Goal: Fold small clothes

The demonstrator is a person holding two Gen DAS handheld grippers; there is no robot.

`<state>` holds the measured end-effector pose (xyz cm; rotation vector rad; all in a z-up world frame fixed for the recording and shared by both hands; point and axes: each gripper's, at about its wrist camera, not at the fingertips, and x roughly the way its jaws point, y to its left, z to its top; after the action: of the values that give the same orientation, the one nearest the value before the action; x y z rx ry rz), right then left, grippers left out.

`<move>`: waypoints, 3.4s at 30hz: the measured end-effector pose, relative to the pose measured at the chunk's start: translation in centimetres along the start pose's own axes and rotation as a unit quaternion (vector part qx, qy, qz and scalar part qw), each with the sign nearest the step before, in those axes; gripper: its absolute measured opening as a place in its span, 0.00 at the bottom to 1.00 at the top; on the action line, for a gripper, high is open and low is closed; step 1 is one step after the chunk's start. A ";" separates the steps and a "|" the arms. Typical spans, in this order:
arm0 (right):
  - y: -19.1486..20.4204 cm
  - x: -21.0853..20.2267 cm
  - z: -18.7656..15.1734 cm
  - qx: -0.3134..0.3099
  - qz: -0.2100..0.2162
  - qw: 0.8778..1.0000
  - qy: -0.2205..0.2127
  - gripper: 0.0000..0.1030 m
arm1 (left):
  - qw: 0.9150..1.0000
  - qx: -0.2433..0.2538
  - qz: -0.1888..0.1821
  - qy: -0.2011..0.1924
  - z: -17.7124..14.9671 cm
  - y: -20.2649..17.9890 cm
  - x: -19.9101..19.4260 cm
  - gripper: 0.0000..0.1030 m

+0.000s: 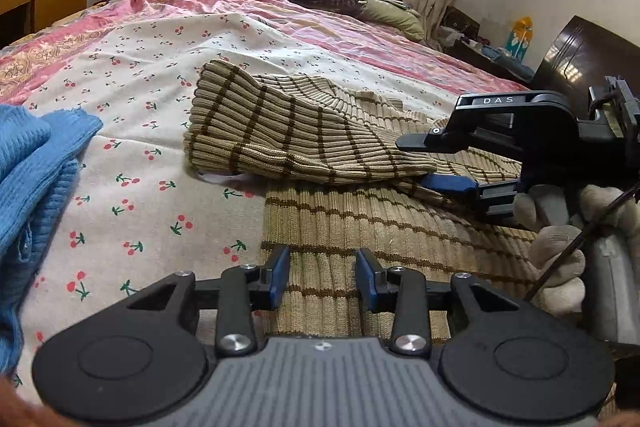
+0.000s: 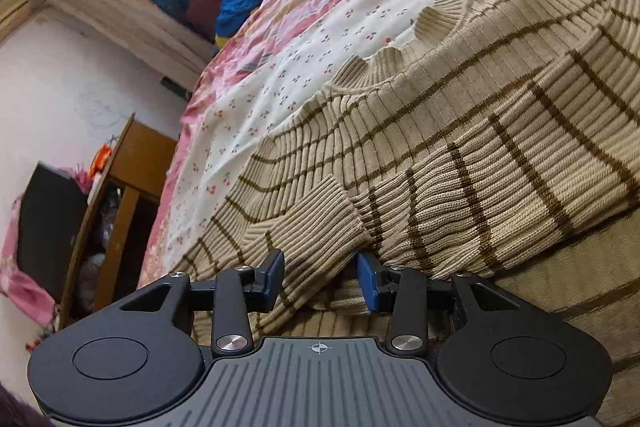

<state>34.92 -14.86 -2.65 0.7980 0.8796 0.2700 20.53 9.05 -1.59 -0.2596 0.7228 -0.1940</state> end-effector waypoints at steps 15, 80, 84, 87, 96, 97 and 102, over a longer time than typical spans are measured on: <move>2.7 -8.3 3.5 -0.060 0.043 0.992 -0.105 0.06 | 1.000 0.004 -0.006 -0.008 -0.1 -0.3 -0.4 0.46; -8.0 -13.1 5.7 -0.163 -0.195 0.957 -0.139 0.17 | 0.993 0.088 0.075 -0.012 7.6 -6.4 6.0 0.57; -6.8 -14.2 5.2 -0.190 -0.169 0.953 -0.166 0.17 | 0.993 0.097 0.068 -0.007 7.6 -7.3 6.6 0.57; -6.3 -13.4 4.7 -0.209 -0.140 0.958 -0.140 0.17 | 0.992 0.109 0.068 0.008 7.2 -8.0 7.5 0.57; -7.2 -11.4 4.9 -0.210 -0.161 0.960 -0.086 0.17 | 0.990 0.111 0.078 0.027 6.6 -6.7 6.8 0.58; -7.0 -11.7 4.8 -0.211 -0.159 0.960 -0.089 0.18 | 0.991 0.104 0.080 0.027 6.4 -6.2 6.3 0.58; -7.3 -11.5 4.1 -0.214 -0.172 0.959 -0.068 0.21 | 0.993 0.073 0.086 0.046 4.4 -3.7 4.3 0.58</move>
<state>30.14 -27.91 0.34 0.2510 0.7776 0.0894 26.31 5.18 -0.03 -0.0481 0.8141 -0.0947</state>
